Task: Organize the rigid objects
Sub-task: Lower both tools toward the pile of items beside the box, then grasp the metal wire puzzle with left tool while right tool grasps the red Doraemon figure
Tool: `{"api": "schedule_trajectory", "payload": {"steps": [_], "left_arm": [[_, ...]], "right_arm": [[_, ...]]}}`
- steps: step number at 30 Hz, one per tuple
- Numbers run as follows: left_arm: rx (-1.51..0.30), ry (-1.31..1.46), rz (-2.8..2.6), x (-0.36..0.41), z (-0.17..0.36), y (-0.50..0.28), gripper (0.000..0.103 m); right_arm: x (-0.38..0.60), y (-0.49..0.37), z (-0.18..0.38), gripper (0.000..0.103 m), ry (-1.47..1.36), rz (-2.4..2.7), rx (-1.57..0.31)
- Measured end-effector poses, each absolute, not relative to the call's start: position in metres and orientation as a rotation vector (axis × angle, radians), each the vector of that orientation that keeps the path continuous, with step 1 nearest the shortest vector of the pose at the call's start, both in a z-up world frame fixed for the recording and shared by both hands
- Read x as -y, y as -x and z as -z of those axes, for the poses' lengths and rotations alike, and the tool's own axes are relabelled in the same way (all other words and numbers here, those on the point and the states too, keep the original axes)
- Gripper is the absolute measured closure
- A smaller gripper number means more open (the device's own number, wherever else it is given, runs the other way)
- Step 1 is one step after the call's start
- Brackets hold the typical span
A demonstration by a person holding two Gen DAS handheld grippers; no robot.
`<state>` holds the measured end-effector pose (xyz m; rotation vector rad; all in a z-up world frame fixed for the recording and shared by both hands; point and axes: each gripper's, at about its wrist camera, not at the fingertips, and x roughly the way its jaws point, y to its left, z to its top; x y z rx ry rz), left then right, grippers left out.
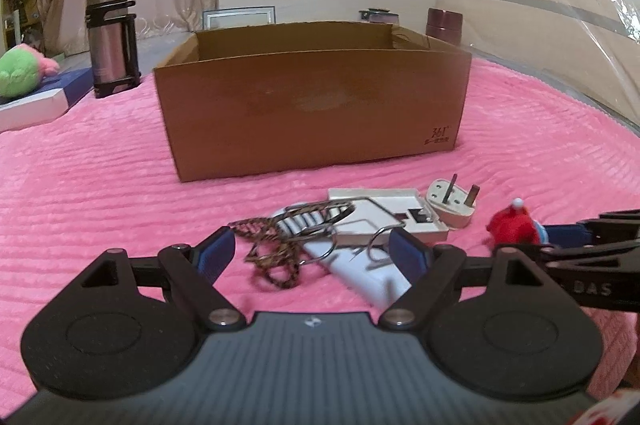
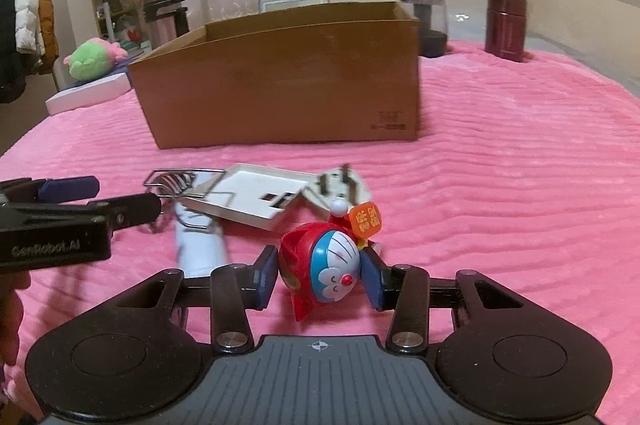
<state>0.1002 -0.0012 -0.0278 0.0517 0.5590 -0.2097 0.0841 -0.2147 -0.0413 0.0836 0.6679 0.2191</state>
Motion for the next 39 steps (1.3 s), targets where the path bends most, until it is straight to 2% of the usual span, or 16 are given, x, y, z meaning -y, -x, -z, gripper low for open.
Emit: {"api": "schedule_trajectory", "payload": {"steps": [11,21,32,39], "left_arm": [[-0.567,-0.067,0.155,0.038,0.035,-0.123,0.022],[-0.578,-0.083,0.065,0.047,0.043,-0.130,0.032],[-0.587,-0.081,0.051,0.048,0.044,-0.129,0.035],[-0.554,-0.123,-0.002,0.058,0.048,-0.129,0.033]], "right_arm": [[0.241,-0.090,0.041,0.062,-0.093,-0.174,-0.662],[0.247,-0.094,0.044,0.062,-0.099,-0.176,-0.663],[0.247,-0.093,0.044,0.062,-0.102,-0.175,-0.661],[0.247,-0.094,0.044,0.062,-0.100,-0.175,-0.662]]}}
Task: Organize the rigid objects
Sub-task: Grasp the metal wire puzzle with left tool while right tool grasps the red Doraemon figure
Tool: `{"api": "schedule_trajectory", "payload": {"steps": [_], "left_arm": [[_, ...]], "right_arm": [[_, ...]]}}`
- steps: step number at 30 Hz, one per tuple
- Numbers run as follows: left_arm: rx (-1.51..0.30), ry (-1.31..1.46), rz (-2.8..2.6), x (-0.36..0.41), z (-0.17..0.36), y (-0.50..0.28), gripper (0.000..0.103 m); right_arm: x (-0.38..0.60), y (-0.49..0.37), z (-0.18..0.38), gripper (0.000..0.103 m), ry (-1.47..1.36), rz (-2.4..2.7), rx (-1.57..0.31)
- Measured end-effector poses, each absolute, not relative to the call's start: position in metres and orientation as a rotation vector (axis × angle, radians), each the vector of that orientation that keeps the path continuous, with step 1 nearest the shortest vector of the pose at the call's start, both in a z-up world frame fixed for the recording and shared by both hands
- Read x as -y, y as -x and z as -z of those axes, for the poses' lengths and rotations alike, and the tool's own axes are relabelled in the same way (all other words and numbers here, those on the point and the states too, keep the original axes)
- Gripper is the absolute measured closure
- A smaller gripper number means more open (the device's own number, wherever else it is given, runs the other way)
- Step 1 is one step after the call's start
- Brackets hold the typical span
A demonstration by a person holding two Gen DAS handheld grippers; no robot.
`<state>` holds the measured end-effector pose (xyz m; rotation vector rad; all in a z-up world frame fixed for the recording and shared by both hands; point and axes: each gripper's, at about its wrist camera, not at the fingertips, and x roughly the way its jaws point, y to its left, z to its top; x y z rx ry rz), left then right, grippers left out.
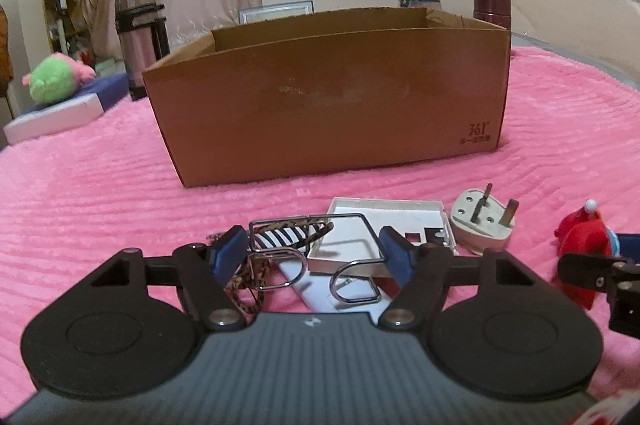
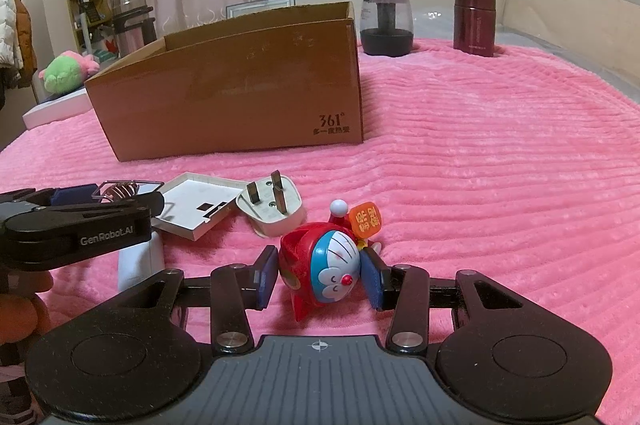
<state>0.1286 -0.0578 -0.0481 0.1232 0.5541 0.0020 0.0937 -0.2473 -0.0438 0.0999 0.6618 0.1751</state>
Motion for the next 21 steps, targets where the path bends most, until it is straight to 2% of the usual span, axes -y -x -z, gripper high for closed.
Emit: {"api": "schedule_trajectory", "payload": {"steps": [10,21], "left_arm": [[-0.531,-0.145,-0.012,0.060,0.052,-0.125,0.039],[-0.528,-0.063,0.086,0.046,0.041,-0.118,0.040]], "right_arm": [[0.248,-0.094,0.045,0.062,-0.097,-0.176,-0.662],[0.249,-0.093,0.044,0.062,-0.104,-0.175,-0.654]]}}
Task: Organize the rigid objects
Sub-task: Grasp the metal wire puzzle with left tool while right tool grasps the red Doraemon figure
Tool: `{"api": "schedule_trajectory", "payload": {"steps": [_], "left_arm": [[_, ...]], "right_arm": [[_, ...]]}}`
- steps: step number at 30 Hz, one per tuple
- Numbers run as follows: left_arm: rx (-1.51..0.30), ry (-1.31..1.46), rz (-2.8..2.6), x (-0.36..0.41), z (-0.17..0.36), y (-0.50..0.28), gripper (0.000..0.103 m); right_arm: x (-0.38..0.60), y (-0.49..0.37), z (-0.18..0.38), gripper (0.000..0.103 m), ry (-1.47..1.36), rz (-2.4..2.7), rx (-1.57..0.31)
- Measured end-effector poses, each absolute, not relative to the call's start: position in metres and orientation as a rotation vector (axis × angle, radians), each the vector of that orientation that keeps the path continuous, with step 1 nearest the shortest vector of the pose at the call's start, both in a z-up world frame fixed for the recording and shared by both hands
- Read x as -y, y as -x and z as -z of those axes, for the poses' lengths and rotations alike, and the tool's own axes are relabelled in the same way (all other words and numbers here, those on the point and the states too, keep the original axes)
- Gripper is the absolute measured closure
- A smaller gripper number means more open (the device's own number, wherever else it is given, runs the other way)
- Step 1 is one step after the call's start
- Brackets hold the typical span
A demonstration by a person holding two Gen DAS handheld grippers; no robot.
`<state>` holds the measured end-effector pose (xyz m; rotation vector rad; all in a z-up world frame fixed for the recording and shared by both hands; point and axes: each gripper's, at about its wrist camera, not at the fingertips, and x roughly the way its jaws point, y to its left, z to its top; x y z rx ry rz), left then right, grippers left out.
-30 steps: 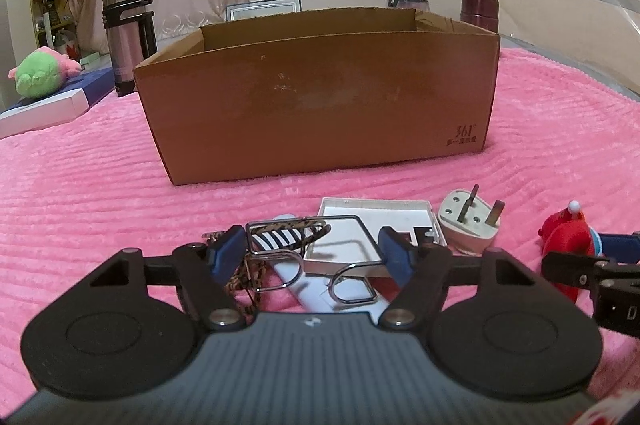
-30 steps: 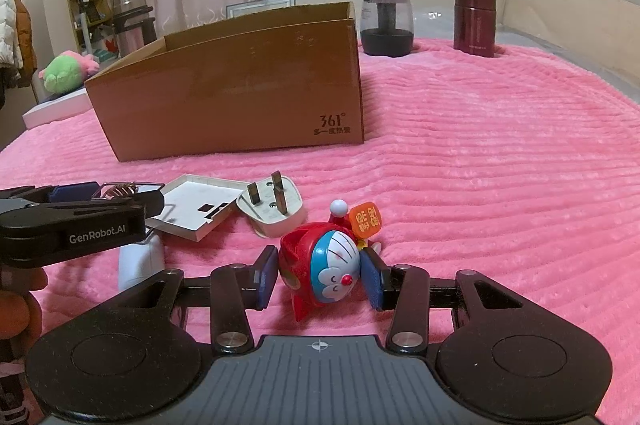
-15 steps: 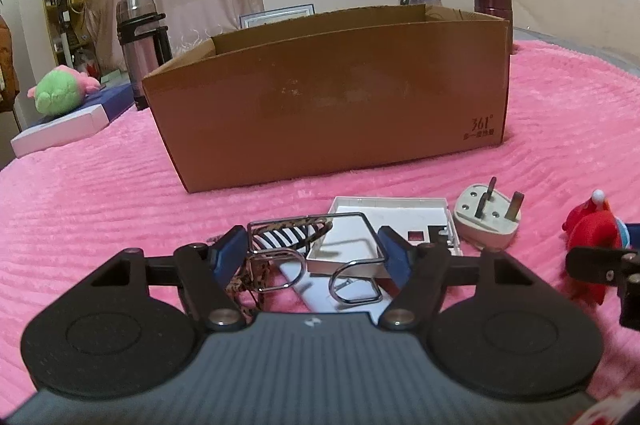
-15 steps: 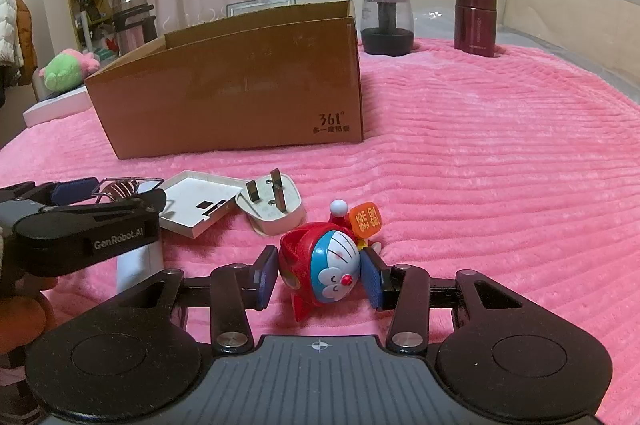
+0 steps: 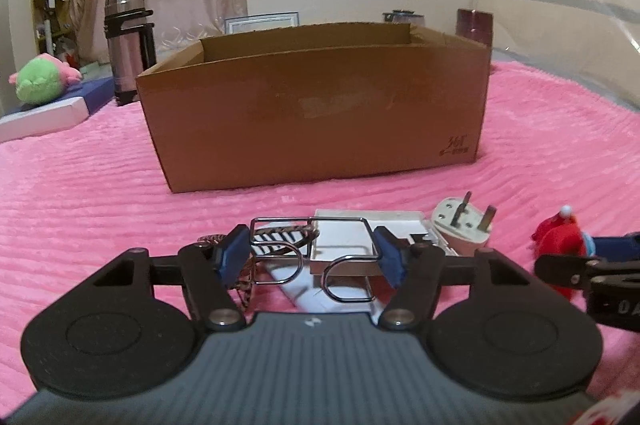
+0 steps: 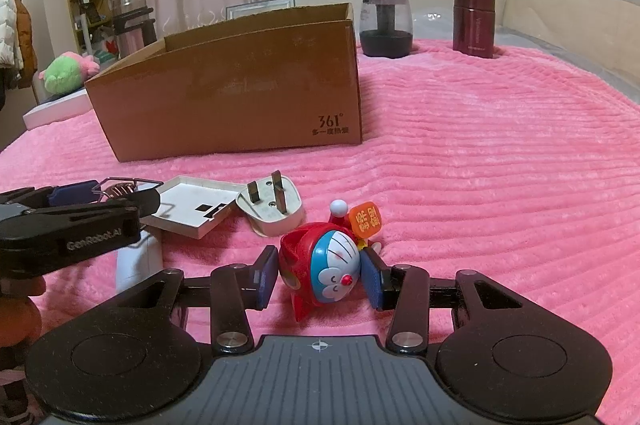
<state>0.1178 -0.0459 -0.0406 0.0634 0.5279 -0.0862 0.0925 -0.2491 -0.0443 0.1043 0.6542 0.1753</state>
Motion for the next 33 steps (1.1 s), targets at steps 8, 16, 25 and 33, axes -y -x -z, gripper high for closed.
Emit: {"api": "schedule_trajectory", "payload": {"steps": [8,16,25,33], "left_arm": [[-0.543,-0.032,0.124,0.039,0.033,-0.111,0.040],[-0.549,-0.054,0.145,0.034,0.025,-0.095,0.040],[-0.553,0.007,0.183,0.028,0.014,-0.079,0.040],[-0.523,0.002,0.203,0.027,-0.004,-0.074,0.040]], "right_arm": [[0.252,-0.090,0.041,0.062,-0.107,-0.169,-0.646],[0.254,-0.087,0.038,0.062,-0.107,-0.167,-0.640],[0.255,-0.084,0.030,0.062,-0.104,-0.166,-0.625],[0.254,-0.079,0.018,0.062,-0.098,-0.176,-0.599]]}}
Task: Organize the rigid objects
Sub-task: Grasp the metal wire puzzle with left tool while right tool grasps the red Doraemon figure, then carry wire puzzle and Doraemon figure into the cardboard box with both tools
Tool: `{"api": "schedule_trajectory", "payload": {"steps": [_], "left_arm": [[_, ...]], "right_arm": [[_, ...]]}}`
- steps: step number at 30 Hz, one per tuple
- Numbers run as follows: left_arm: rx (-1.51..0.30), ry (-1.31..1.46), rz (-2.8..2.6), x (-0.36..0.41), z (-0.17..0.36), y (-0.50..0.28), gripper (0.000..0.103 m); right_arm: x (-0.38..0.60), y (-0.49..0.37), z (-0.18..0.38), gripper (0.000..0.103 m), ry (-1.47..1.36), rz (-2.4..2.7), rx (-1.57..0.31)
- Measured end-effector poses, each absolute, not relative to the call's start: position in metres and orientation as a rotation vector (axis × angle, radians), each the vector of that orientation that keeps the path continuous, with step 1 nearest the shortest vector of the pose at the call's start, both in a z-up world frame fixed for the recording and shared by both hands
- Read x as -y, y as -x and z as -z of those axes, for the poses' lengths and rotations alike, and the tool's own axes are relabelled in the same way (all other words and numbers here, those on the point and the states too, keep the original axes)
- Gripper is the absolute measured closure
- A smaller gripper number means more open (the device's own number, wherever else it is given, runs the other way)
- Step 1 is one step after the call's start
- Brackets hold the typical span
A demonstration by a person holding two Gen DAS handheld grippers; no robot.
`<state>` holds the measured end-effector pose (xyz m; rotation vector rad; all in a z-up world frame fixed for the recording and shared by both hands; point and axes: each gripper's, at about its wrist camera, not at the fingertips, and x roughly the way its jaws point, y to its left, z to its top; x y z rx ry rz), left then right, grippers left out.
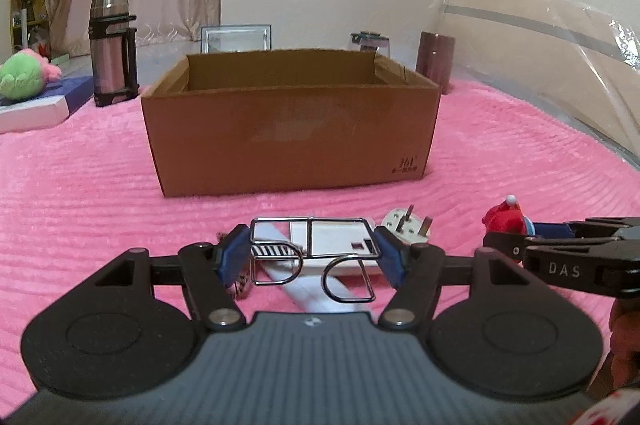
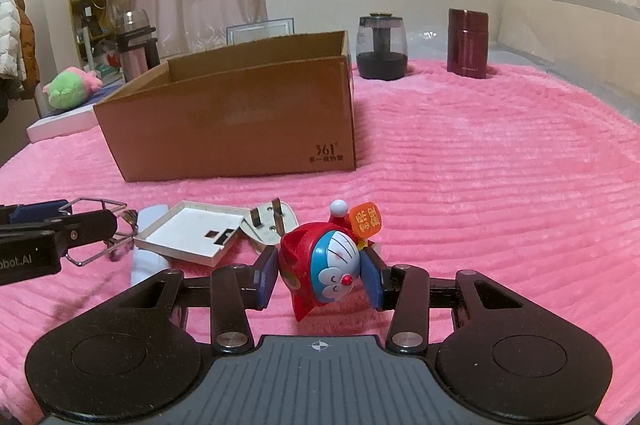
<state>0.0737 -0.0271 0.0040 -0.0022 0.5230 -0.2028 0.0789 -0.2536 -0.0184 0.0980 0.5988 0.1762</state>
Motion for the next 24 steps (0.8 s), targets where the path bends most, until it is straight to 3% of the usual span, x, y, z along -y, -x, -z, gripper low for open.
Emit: {"api": "schedule_trajectory", "payload": {"steps": [12,24], "left_arm": [[-0.468,-0.031,0.286,0.017,-0.049,-0.100,0.040],[-0.455,-0.102,0.390,-0.004,-0.102,-0.175,0.040]], "right_arm": [[0.249,-0.094,-0.033,0.062,-0.043,-0.279,-0.486],[0.238,-0.175,-0.094,0.062,0.112,-0.457,-0.410]]}}
